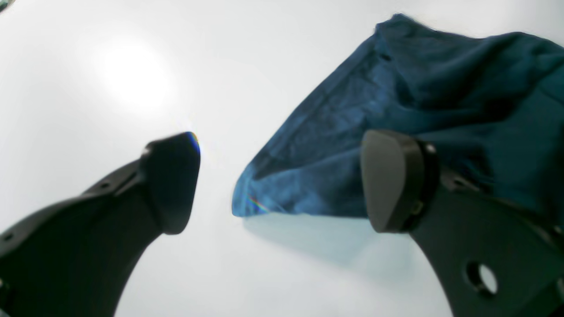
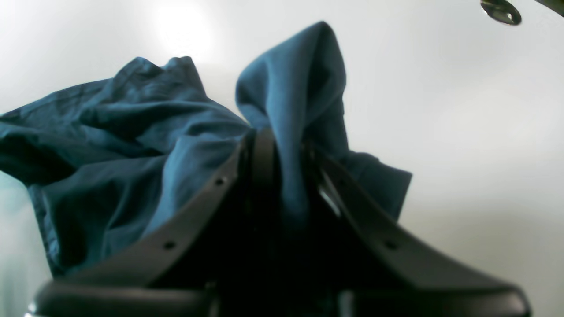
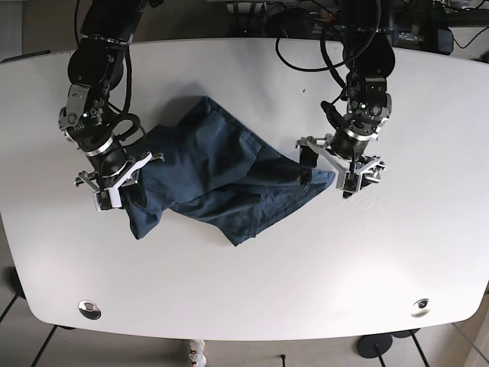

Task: Fold the T-shirt properly
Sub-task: 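Lift the shirt with both grippers and stretch it between them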

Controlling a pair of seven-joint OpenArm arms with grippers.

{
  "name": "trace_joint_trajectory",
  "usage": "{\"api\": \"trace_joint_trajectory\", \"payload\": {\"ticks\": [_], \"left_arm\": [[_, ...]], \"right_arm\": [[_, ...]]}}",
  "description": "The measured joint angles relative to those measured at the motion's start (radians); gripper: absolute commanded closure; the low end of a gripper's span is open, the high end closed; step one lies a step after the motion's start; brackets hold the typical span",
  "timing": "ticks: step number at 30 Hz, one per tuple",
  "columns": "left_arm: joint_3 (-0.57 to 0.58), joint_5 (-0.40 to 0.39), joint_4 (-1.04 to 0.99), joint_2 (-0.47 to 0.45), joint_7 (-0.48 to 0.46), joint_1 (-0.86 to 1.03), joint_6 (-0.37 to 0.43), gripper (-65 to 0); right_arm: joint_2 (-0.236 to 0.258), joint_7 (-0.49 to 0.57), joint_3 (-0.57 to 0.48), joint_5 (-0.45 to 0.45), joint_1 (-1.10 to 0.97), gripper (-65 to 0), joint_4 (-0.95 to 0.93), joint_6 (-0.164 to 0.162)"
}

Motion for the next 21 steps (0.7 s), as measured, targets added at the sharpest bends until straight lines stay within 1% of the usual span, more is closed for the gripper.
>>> {"api": "trace_joint_trajectory", "payload": {"ticks": [3,5,7,9,10,11,12,14,15,16,17,18,20,21], "left_arm": [[0.000,0.000,-0.154,0.001,0.000,-0.090,-0.001,-54.0],[0.000,0.000,-0.236,0.000,0.001,-0.129,0.000,-54.0],[0.001,-0.005,-0.285,0.001,0.001,-0.146,-0.001,-54.0],[0.003,-0.069,-0.309,-0.002,0.000,-0.147,-0.005,-54.0],[0.006,-0.102,-0.313,-0.006,-0.004,-0.145,-0.028,-53.9],[0.006,-0.134,-0.320,-0.009,-0.004,-0.145,-0.067,-53.6],[0.005,-0.154,-0.331,-0.010,-0.011,-0.144,-0.096,-51.2],[0.005,-0.173,-0.341,-0.011,-0.029,-0.128,-0.144,-41.1],[0.000,-0.187,-0.340,-0.017,-0.013,-0.117,-0.191,-31.4],[0.000,-0.195,-0.338,-0.026,0.014,-0.116,-0.228,-24.3],[-0.001,-0.196,-0.335,-0.031,0.055,-0.116,-0.262,-10.8],[-0.001,-0.195,-0.333,-0.033,0.058,-0.108,-0.263,0.0],[-0.003,-0.208,-0.326,-0.033,0.053,-0.095,-0.267,0.0],[-0.015,-0.203,-0.311,-0.032,0.066,-0.092,-0.269,0.0]], "right_arm": [[0.000,0.000,0.000,0.000,0.000,-2.4,0.000,0.000],[-0.022,0.000,0.003,-0.007,0.002,-2.4,0.000,-0.001],[-0.027,0.000,0.000,-0.002,0.002,-2.4,0.000,0.000],[-0.027,0.000,0.000,0.000,0.002,-2.4,0.000,0.000],[-0.027,0.000,0.001,0.000,0.002,-2.4,0.000,0.000],[-0.027,0.000,0.001,-0.001,0.001,-2.4,0.000,0.000],[-0.027,0.000,0.001,-0.001,0.002,-2.4,0.000,0.000],[-0.027,0.001,0.001,0.000,0.003,-2.4,0.000,0.000],[-0.027,0.000,0.001,0.000,0.002,-2.4,0.000,0.000],[-0.027,0.000,0.001,-0.001,0.002,-2.4,0.000,0.000],[-0.027,0.000,0.001,-0.001,0.002,-2.4,0.000,0.000],[-0.027,0.000,0.001,0.000,0.002,-2.4,0.000,0.000],[-0.027,0.000,0.000,0.000,0.002,-2.4,0.000,0.000],[-0.027,0.000,0.001,-0.001,0.003,-2.4,0.000,0.000]]}}
